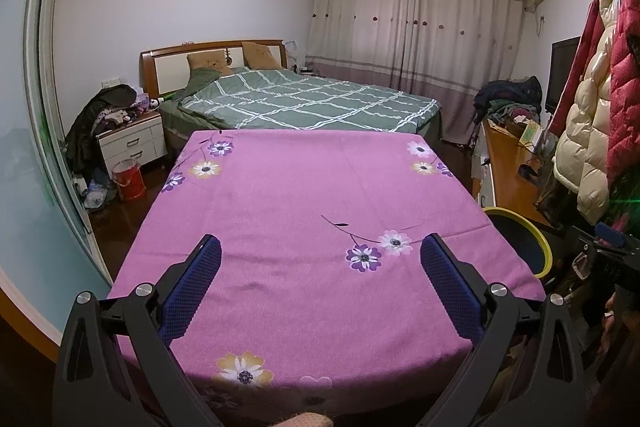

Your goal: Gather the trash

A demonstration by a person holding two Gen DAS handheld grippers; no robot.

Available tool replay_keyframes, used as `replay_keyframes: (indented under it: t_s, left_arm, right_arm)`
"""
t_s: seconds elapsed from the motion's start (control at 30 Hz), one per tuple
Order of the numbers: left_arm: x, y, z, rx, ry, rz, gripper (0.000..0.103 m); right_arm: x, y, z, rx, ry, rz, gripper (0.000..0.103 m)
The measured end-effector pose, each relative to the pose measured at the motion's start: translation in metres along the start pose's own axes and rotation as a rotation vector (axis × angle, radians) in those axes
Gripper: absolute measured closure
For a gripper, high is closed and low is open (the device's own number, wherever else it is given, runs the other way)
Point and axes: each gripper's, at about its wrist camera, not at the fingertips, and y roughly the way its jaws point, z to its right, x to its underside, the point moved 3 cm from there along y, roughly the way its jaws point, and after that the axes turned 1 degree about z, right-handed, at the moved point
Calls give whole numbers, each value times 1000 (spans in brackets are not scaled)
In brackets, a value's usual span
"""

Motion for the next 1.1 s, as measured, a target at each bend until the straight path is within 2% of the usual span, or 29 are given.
replay_keyframes:
  t_s: [1.1]
  left_arm:
    - [1, 1, 0, 1, -6, -4, 5]
  right_arm:
    - [-4, 2, -7, -9, -5, 1, 7]
